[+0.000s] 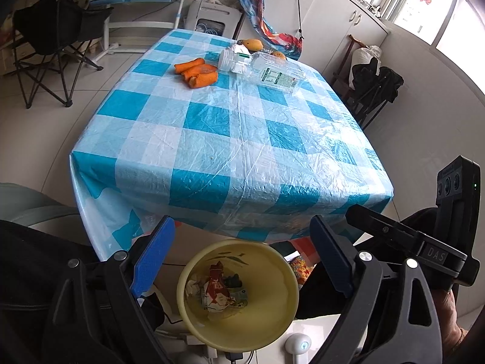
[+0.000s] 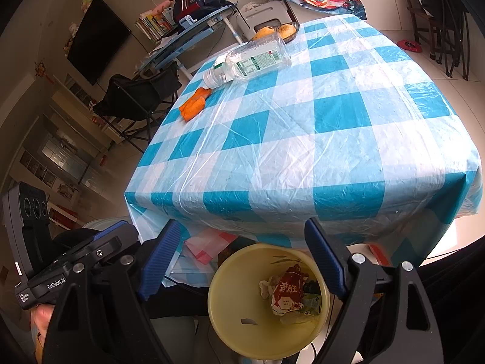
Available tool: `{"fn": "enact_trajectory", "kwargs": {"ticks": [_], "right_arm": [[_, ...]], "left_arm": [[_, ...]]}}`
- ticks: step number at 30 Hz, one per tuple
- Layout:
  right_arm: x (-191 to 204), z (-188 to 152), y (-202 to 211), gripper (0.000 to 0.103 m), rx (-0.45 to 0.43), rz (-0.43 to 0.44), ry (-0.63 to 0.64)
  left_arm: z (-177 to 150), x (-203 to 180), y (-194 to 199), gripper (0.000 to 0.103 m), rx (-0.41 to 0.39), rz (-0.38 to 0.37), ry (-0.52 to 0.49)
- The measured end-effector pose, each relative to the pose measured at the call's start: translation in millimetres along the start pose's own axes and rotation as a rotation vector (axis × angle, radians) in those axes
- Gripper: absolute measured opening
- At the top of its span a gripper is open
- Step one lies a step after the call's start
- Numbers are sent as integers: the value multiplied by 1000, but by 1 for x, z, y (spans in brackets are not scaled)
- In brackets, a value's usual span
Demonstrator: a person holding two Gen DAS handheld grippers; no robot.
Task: Collect trash
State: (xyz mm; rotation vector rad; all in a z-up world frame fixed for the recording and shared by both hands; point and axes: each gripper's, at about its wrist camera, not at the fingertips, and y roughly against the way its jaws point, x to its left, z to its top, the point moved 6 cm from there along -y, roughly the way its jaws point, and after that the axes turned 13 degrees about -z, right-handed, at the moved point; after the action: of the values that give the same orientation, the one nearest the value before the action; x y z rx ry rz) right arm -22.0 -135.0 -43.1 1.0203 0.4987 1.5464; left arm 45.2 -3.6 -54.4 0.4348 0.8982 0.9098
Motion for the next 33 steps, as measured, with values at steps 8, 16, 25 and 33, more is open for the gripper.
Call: {"fn": "enact_trajectory", "kwargs": {"ticks": [8, 16, 25, 33], "right_arm": [[0, 0, 0, 81, 0, -1, 0], [0, 0, -1, 81, 0, -1, 0], [0, 0, 0, 81, 0, -1, 1], [0, -1, 0, 81, 1, -2, 2]], "left_arm": [[0, 0, 0, 87, -2, 0, 2], [2, 3, 1, 87, -10, 3, 10], [2, 3, 1, 88, -11, 3, 12], [2, 4, 1, 89, -10, 3, 13]]}}
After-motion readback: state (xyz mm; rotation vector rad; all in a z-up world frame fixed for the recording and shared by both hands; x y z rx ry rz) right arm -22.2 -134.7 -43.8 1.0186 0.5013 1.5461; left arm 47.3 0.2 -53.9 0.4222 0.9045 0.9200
